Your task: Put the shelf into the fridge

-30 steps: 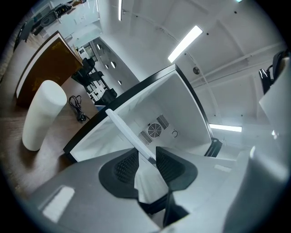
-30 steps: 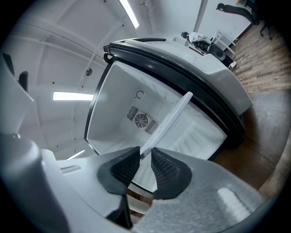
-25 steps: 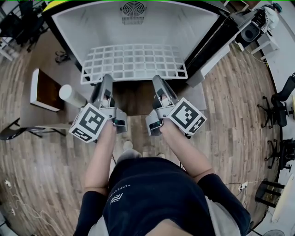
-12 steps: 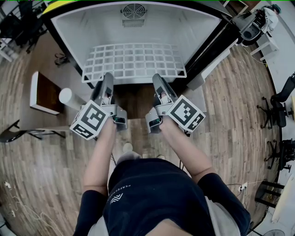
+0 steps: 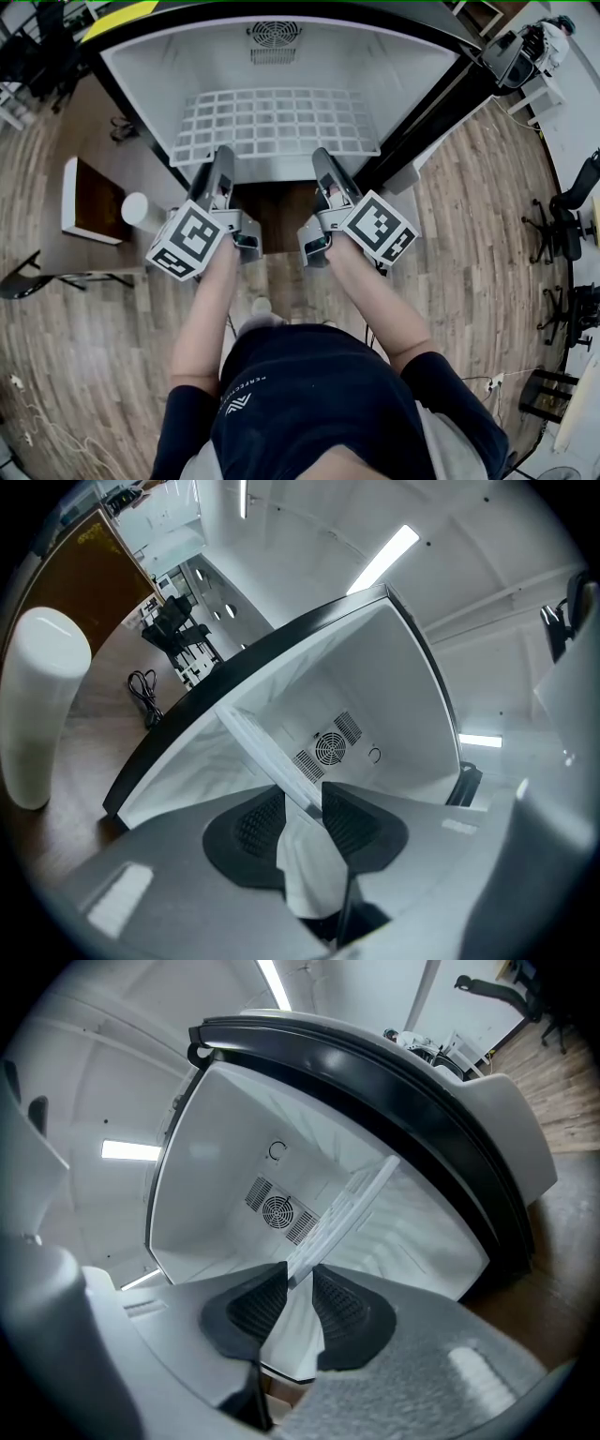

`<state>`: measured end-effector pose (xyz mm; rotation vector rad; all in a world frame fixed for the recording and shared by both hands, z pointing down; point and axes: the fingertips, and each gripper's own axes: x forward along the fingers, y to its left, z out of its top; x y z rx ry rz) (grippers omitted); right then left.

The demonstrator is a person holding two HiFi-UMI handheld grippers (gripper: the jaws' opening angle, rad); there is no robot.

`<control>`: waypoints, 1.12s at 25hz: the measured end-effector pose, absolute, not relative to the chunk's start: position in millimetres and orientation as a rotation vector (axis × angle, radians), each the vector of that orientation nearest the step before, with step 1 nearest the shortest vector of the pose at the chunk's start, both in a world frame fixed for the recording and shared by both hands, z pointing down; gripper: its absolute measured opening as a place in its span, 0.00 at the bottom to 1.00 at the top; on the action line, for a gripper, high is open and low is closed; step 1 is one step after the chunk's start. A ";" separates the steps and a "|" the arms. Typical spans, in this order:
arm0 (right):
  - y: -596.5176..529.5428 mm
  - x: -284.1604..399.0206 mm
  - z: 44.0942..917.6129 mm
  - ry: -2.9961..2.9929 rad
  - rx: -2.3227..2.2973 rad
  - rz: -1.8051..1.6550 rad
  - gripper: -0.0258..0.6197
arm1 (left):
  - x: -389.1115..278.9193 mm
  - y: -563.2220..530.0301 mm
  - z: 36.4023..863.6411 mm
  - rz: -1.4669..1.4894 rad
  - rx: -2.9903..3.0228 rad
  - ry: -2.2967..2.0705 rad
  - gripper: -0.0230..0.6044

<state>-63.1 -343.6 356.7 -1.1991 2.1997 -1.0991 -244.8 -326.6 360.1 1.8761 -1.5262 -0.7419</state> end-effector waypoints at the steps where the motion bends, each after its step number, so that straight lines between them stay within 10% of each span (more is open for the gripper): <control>1: -345.3 -62.9 356.7 2.199 -1.200 -1.096 0.18 | -244.8 -328.3 360.1 -0.742 1.877 -1.527 0.26; 28: -397.9 -70.7 352.3 2.208 -1.254 -1.048 0.19 | -253.3 -381.5 356.0 -0.733 1.896 -1.549 0.27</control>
